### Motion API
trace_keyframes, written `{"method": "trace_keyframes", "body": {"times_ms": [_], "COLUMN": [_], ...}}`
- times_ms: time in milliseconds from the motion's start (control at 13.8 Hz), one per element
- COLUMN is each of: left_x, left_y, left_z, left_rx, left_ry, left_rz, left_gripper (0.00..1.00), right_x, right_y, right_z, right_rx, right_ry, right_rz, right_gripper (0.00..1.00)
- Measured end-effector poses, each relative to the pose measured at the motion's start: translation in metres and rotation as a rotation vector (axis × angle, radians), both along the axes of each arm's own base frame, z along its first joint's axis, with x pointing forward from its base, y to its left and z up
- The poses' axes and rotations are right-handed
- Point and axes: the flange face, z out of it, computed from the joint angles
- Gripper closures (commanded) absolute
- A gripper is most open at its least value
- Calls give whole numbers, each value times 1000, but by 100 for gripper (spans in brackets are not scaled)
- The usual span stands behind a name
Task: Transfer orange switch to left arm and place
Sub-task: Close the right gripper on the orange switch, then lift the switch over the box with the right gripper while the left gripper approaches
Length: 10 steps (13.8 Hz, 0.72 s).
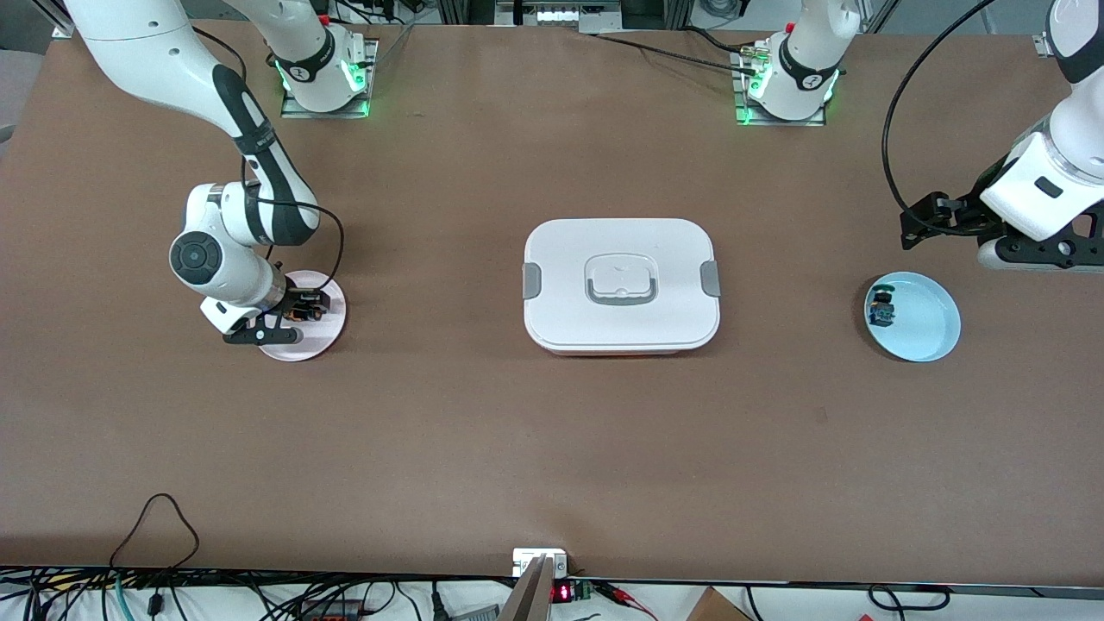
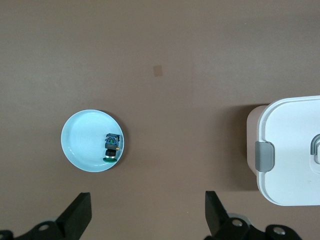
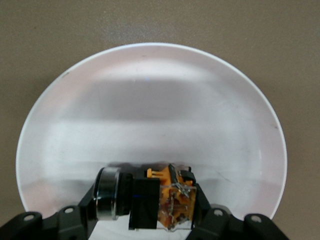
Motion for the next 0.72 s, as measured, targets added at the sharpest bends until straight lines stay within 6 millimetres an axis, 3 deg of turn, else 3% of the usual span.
{"method": "trace_keyframes", "body": {"times_ms": [217,578,723], "left_x": [0,-6,-10], "left_y": [0,-2,-2], "left_z": [0,-3,-7], "left_rx": [0,3,6], "left_ry": [1,49,90], "left_rz": [0,-2,-3], "left_gripper": [0,0,0], "right_x": [12,51,64], "right_y": [15,31,42], "right_z": [23,116,156], "right_rx": [14,53,96], "right_ry": [39,7,-17], "right_rz": [8,90,141], "right_gripper": [87,91,98]}}
